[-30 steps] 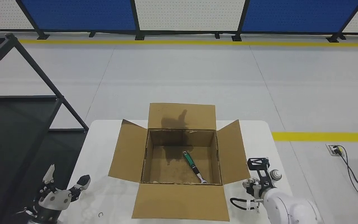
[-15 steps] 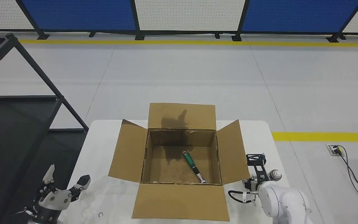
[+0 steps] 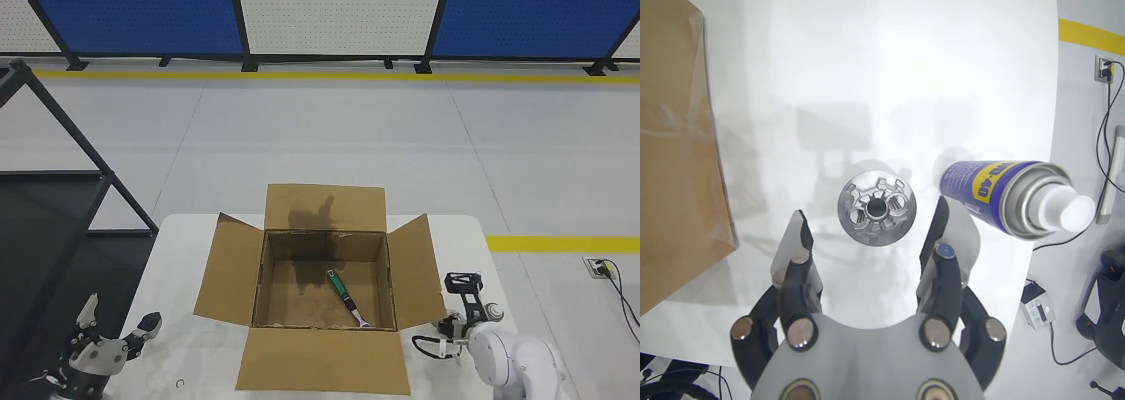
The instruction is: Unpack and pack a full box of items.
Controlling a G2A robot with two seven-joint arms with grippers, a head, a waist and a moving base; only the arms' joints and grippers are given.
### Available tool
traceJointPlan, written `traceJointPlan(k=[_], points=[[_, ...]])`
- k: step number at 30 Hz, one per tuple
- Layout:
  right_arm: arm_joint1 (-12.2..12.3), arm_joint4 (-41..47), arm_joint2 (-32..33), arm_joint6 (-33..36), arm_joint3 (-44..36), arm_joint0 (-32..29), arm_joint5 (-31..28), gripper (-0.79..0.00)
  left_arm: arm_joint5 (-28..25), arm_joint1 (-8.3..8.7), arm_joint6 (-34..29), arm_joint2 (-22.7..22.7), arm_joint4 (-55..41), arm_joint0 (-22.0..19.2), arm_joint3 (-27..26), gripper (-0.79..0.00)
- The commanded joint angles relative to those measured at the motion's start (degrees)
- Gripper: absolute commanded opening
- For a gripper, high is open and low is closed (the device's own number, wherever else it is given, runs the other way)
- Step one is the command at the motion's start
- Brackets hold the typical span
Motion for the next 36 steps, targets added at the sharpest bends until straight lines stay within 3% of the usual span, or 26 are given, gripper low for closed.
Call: traceJointPlan(k=[1, 11, 19, 32, 36], points=[[0.1, 0.1, 0.4, -0.4, -1.9, -0.5, 0.3, -0.105, 0.0, 0.00, 0.0, 0.0, 0.0, 0.0, 0.0, 0.000], [0.5, -3.2, 3.9, -1.3, -18.6, -4.0, 2.8, -0.037, 0.0, 0.00, 0.0, 0.0, 0.0, 0.0, 0.0, 0.000], [0.5, -0.9, 2.8, -3.3, -30.0, -2.0, 3.0, 0.000, 0.0, 0.00, 0.0, 0.0, 0.0, 0.0, 0.0, 0.000], [0.4, 0.8, 2.0, -2.9, -31.4, -1.3, 2.7, 0.000, 0.0, 0.00, 0.0, 0.0, 0.0, 0.0, 0.0, 0.000], [0.5, 3.1, 0.7, -7.5, -32.6, -2.4, -0.4, 0.000, 0.6, 0.06, 0.8, 0.1, 0.2, -0.3, -0.1, 0.000]])
